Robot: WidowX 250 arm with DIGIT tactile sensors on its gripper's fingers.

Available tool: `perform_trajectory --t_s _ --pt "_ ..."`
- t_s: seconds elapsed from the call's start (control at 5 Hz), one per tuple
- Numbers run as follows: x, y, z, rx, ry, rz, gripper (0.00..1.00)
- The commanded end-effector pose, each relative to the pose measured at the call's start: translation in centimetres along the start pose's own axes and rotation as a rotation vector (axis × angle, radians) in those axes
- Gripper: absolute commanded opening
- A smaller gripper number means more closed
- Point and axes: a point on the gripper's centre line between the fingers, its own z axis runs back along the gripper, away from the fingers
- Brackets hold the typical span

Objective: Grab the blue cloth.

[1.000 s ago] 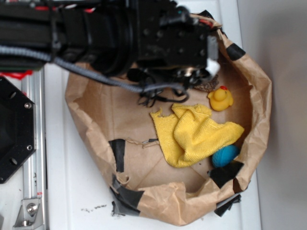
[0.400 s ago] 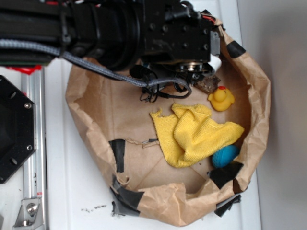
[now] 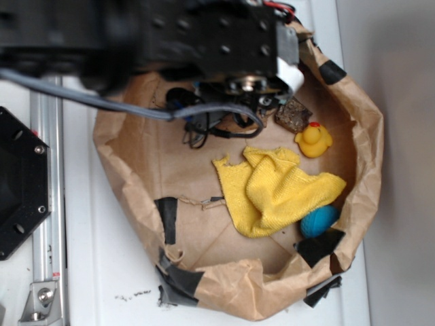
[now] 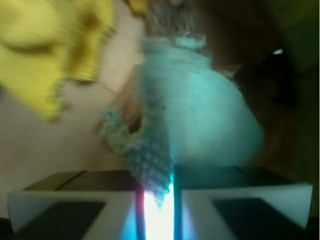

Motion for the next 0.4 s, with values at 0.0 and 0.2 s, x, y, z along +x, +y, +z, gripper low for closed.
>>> perform_trajectory --t_s 0.0,0.2 --pt "1.26 -3.31 8.52 -0.172 -0.098 0.294 0.0" --pt "2.16 -3.95 8.21 -0.191 -0.153 0.353 0.0"
